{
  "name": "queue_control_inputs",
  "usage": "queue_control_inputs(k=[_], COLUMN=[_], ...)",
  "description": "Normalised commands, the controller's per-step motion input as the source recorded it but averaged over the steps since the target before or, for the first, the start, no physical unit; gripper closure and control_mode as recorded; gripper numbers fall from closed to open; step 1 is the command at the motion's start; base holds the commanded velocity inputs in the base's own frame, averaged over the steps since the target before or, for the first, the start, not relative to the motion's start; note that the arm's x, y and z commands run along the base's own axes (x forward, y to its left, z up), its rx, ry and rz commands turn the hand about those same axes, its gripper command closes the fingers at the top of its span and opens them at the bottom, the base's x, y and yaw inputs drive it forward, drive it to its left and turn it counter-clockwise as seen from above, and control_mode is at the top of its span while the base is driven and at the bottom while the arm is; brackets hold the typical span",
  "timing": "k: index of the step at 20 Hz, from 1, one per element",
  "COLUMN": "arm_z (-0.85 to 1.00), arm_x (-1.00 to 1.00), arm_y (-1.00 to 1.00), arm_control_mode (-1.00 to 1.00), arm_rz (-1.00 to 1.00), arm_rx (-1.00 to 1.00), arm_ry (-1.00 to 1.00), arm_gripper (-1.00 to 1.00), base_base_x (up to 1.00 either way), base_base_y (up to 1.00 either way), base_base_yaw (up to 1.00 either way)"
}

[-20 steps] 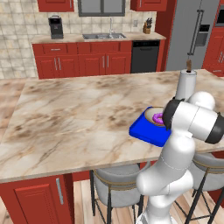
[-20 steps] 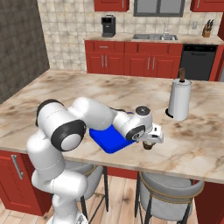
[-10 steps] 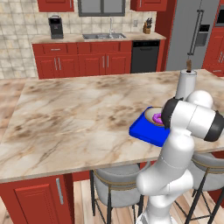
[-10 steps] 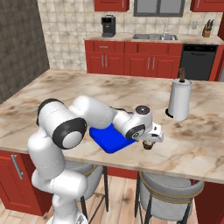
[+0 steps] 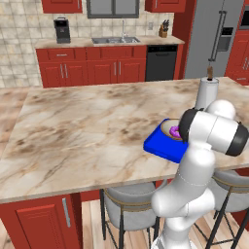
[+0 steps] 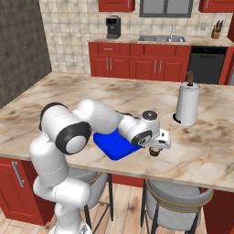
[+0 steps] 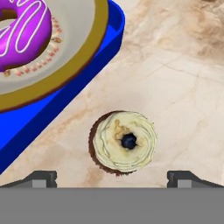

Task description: Place the bowl with donut and the cupcake onto the tray.

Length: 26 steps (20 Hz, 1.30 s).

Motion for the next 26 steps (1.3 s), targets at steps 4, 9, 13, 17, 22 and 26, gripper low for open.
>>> queue_control_inputs(k=[4,9,13,17,22,26], arm_z=[-0.08,-0.07,-0.07,-0.08,-0.04,0.00], arm_x=[0.06,0.05,0.02,0.02,0.04,0.07], arm_y=[0.00,-0.01,-0.07,-0.09,-0.06,-0.03], arm_control_mode=[-1.00,-1.00,-1.00,-1.00,-1.00,-1.00], arm_rz=[0.00,0.00,0.00,0.00,0.00,0.00], arm_rx=[0.00,0.00,0.00,0.00,0.00,0.00], arm_ry=[0.00,0.00,0.00,0.00,0.00,0.00], arm_gripper=[-1.00,-1.00,-1.00,-1.00,-1.00,-1.00], base_base_x=[0.00,0.00,0.00,0.00,0.00,0.00], base_base_y=[0.00,0.00,0.00,0.00,0.00,0.00], base_base_yaw=[0.00,0.00,0.00,0.00,0.00,0.00])
